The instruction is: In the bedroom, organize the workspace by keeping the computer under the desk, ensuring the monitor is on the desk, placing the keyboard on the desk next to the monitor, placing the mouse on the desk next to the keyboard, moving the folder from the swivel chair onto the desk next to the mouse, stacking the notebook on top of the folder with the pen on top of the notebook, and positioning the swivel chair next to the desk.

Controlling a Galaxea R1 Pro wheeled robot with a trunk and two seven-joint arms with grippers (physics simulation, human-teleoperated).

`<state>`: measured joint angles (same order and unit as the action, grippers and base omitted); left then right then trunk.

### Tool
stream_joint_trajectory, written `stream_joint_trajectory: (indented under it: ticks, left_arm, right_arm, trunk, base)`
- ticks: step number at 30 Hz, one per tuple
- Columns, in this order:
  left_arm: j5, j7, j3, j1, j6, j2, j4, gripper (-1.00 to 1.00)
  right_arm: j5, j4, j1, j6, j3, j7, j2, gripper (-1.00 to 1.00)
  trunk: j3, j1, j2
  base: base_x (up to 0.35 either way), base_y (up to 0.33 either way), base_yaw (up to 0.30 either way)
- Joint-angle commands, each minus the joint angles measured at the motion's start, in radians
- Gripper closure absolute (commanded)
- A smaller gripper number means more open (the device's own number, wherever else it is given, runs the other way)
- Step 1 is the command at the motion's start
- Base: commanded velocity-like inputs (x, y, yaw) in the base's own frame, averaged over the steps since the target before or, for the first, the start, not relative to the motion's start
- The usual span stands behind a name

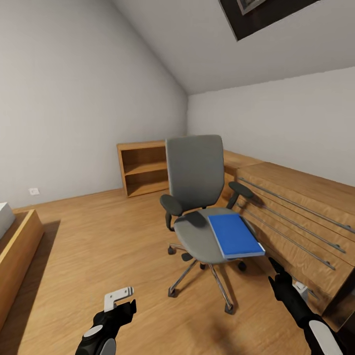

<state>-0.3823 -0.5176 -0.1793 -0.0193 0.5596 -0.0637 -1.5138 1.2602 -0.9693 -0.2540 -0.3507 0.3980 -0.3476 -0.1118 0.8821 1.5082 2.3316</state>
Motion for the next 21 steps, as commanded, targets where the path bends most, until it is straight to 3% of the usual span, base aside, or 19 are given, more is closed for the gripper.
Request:
stream_joint_trajectory:
  ticks: [1, 4, 16, 21]
  left_arm:
    - [-0.011, -0.01, -0.001, -0.001, 0.002, 0.0, -0.001, -1.0]
    - [-0.011, -0.01, -0.002, -0.001, 0.002, 0.001, -0.001, -1.0]
    - [-0.012, -0.01, -0.002, -0.001, 0.002, 0.001, 0.001, -1.0]
    - [-0.011, -0.009, -0.001, -0.001, 0.001, 0.001, 0.017, -1.0]
  right_arm:
    - [0.007, -0.002, -0.001, -0.008, 0.002, -0.001, 0.001, -1.0]
    - [0.007, -0.008, -0.001, -0.007, 0.002, -0.002, 0.003, -1.0]
    - [0.005, -0.005, -0.001, -0.005, 0.008, 0.005, 0.002, -1.0]
    - [0.005, -0.002, -0.001, -0.005, 0.011, 0.009, 0.0, -1.0]
  trunk:
    - [-0.002, -0.004, -0.007]
    - [-0.012, -0.016, -0.028]
    - [-0.012, -0.016, -0.028]
    - [-0.012, -0.016, -0.028]
  base:
    - [0.016, 0.006, 0.0]
    - [0.007, 0.003, 0.0]
    - [0.001, 0.0, 0.0]
    - [0.146, -0.088, 0.0]
